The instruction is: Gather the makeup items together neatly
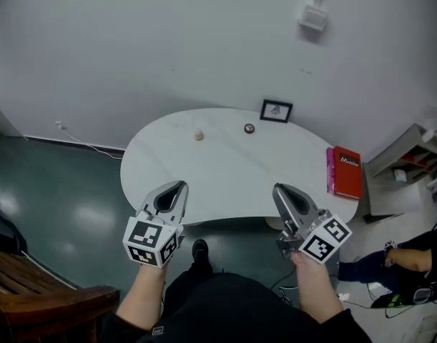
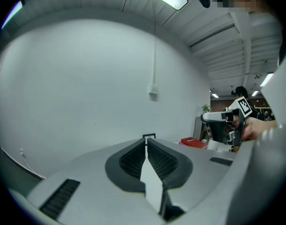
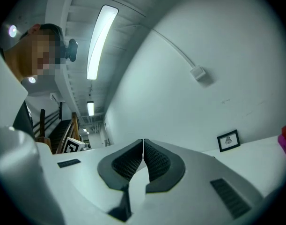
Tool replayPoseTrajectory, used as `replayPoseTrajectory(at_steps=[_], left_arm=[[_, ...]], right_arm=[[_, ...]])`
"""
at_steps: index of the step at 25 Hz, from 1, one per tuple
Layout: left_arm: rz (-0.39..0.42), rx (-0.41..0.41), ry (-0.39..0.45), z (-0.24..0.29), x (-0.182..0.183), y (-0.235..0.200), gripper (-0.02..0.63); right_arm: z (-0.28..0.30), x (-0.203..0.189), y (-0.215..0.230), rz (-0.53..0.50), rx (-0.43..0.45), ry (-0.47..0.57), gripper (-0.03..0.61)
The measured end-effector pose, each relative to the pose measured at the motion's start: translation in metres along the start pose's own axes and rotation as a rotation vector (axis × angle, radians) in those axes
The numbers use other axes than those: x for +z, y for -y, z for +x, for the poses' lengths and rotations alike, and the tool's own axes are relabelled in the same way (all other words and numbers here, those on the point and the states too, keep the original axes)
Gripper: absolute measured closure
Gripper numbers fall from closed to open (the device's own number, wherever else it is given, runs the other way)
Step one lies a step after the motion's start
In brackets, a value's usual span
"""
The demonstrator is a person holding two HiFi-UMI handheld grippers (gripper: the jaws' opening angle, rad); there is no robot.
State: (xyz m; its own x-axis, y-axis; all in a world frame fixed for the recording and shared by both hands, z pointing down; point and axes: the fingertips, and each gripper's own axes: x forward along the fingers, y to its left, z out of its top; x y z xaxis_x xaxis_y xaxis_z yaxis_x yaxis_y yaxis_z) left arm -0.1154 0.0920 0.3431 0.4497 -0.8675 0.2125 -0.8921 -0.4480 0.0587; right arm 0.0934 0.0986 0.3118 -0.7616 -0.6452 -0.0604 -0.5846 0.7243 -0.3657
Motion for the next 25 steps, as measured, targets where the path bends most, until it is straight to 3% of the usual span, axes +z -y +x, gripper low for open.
replayPoseTrajectory(at_steps=[9, 15, 18, 25], left_arm=[[0.005, -0.057, -0.036, 0.088, 0.013, -0.081, 0.591], [-0.014, -0.059, -0.07, 0.131, -0.002, -0.095, 0.589], [-0.025, -0.046, -0.093, 0.153, -0.01, -0.099, 0.532], [-0.023, -0.015, -0.135, 0.209, -0.034, -0.116, 0.492]], right_arm=[[0.096, 0.002, 0.04, 0.013, -0.05, -0.05, 0.543], [0.121, -0.007, 0.075, 0.051, -0.031, -0.089, 0.543], [0.131, -0.008, 0.09, 0.07, -0.013, -0.102, 0.543], [0.148, -0.033, 0.128, 0.13, -0.006, -0.145, 0.543]])
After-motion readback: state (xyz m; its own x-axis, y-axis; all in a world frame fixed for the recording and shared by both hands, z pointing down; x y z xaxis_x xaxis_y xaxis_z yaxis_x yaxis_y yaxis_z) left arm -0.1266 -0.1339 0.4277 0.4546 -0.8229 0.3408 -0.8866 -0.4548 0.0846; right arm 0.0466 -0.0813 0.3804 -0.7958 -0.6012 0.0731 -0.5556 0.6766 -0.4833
